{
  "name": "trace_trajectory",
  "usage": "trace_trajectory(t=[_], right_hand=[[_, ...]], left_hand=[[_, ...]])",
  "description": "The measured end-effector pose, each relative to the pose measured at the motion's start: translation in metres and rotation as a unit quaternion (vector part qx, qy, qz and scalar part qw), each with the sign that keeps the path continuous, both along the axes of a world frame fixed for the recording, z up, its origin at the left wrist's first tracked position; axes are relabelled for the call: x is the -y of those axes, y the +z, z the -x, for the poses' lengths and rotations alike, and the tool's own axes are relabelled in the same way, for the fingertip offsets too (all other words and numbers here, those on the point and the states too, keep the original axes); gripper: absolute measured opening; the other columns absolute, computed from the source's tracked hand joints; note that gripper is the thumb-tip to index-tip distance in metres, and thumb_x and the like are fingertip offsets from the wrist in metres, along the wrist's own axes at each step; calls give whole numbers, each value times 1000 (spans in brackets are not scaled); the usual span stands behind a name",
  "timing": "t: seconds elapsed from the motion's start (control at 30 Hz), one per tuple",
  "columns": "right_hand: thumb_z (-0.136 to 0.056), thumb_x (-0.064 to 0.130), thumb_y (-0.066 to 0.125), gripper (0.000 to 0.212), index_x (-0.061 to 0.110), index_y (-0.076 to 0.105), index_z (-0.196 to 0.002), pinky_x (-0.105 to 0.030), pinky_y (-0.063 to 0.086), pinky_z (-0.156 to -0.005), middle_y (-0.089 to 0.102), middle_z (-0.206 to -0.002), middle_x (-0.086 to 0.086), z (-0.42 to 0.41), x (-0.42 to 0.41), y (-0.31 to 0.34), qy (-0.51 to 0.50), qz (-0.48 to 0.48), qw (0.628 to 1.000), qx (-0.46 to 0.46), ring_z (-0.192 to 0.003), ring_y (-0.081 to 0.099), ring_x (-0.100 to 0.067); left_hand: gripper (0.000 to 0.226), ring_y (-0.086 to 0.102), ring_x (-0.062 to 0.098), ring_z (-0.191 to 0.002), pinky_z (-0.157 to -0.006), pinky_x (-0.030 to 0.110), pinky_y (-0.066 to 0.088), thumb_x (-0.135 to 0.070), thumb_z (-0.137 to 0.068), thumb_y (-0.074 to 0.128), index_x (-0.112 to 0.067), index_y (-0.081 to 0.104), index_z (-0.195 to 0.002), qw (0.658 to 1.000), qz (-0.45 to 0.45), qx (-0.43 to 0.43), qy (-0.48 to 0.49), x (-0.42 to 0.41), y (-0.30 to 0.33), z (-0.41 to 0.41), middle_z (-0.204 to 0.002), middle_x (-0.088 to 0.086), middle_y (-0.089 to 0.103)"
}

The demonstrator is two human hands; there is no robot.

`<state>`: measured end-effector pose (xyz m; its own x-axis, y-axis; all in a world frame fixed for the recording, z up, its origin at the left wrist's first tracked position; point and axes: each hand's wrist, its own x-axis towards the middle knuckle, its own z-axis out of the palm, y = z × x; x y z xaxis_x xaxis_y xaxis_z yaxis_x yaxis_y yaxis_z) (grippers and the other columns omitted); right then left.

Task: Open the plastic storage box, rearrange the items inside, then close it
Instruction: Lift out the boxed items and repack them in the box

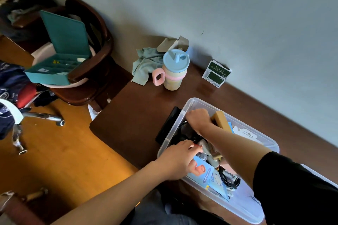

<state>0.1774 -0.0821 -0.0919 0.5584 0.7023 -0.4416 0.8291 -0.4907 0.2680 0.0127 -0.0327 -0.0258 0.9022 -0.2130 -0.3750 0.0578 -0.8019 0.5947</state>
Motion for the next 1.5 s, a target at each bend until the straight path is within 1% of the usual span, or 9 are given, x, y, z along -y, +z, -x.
trace_trajectory(t=[0.13,0.27,0.47,0.6,0.73,1.0,1.23,1.37,1.5], right_hand=[[-90,-4,42,36,-4,54,-123,-31,42,-63,70,-102,-10,-2,-1,1,33,-5,999,-12,-94,67,-31],[-90,-4,43,28,2,64,-107,-30,40,-61,69,-104,-11,-1,-2,4,42,-5,999,-32,-96,67,-30],[-88,-5,44,27,3,65,-104,-32,42,-62,69,-105,-12,-2,0,7,50,-6,998,-49,-98,65,-32],[-86,-5,46,19,5,59,-77,-32,41,-61,69,-95,-11,-3,3,9,73,-10,995,-74,-92,66,-31],[-88,-4,44,23,7,65,-90,-31,40,-62,69,-95,-9,-3,2,10,99,-10,992,-72,-90,66,-29],[-94,-4,37,29,3,57,-115,-29,36,-56,66,-109,-8,-2,5,16,119,37,991,-57,-100,64,-27],[-95,-2,42,34,5,50,-128,-31,49,-80,53,-130,-6,10,0,23,75,119,990,-33,-116,56,-25],[-93,5,50,33,4,48,-127,-28,44,-73,59,-121,-7,15,-1,50,-20,45,996,-72,-110,59,-26],[-89,21,60,31,8,50,-115,-26,32,-54,63,-106,-6,27,12,94,-61,-57,992,-93,-100,62,-27]], left_hand=[[42,41,23,-117,-91,41,41,-27,-97,41,-24,36,-139,1000,14,-21,-2,-3,-1,-3,-135,4,41],[44,40,21,-120,-95,41,40,-28,-99,40,-26,33,-142,999,19,-30,-4,-4,-2,-3,-137,2,40],[43,41,22,-120,-95,40,38,-31,-98,41,-26,35,-140,1000,9,-26,-7,-2,-3,-5,-137,2,41],[42,40,19,-121,-96,38,37,-33,-98,41,-28,35,-140,1000,9,-19,-14,-3,-3,-4,-138,-1,40],[42,42,18,-120,-94,37,38,-34,-98,40,-29,35,-140,1000,10,-13,-13,-3,-4,-4,-137,-2,40],[43,41,16,-119,-93,35,39,-34,-99,39,-29,33,-141,1000,15,-12,-4,-3,-8,-3,-137,-2,40],[45,43,18,-119,-95,38,41,-36,-98,40,-29,32,-142,1000,4,-9,-6,-2,-11,-3,-136,-1,41],[45,42,18,-123,-99,39,40,-35,-98,42,-28,34,-143,999,18,-30,9,-1,-8,-4,-139,-1,41],[42,39,18,-127,-103,38,35,-31,-98,45,-25,41,-139,996,49,-25,69,0,-5,-3,-138,-1,43]])
